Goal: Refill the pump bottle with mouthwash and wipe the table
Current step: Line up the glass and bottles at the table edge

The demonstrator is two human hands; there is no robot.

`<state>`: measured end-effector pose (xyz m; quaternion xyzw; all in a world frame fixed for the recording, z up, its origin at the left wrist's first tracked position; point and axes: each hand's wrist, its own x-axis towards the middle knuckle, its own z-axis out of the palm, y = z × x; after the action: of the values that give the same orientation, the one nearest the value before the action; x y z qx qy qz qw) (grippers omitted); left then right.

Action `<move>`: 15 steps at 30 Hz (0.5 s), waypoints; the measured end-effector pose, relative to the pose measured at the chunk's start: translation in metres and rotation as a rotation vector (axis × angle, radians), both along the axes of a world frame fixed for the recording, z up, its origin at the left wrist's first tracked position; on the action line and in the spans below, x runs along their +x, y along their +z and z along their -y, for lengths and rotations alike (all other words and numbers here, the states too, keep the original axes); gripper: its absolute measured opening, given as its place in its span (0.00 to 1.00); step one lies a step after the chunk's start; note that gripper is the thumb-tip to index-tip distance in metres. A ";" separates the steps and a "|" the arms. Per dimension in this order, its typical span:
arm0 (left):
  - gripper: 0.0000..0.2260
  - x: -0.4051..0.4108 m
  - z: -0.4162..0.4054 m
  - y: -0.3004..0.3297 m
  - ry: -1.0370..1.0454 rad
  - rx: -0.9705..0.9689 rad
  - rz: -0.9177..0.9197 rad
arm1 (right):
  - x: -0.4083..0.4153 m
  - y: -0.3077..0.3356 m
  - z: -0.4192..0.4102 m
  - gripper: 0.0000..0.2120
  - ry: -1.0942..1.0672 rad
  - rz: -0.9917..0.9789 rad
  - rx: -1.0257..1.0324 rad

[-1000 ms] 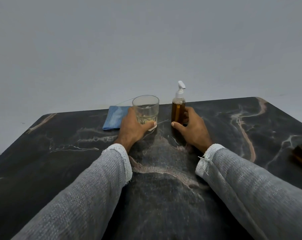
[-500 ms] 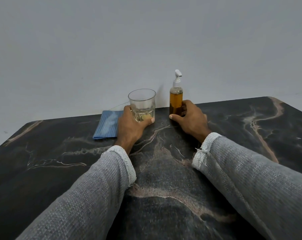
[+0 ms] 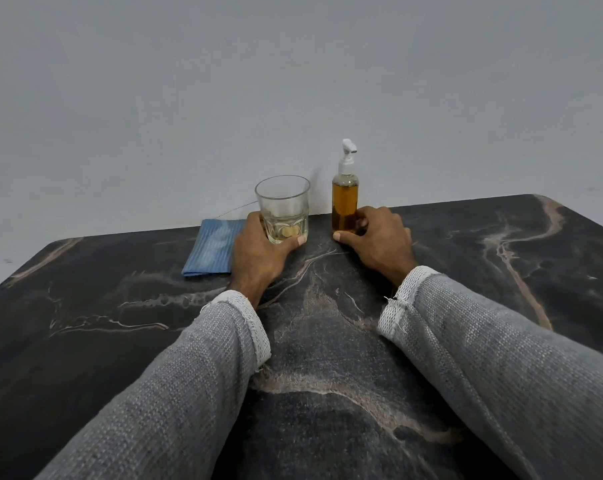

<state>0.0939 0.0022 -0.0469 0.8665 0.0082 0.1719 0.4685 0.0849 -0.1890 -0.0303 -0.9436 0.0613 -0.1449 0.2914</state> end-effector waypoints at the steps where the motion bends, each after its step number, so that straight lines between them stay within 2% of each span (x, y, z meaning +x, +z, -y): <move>1: 0.33 0.000 0.000 0.000 0.001 0.006 0.001 | 0.000 0.000 0.000 0.24 -0.007 -0.006 -0.005; 15: 0.30 0.003 0.002 -0.001 -0.008 0.069 -0.021 | 0.004 -0.001 0.001 0.26 -0.023 -0.025 -0.023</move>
<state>0.0967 0.0002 -0.0481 0.8839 0.0039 0.1612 0.4389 0.0886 -0.1896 -0.0316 -0.9479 0.0739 -0.1370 0.2780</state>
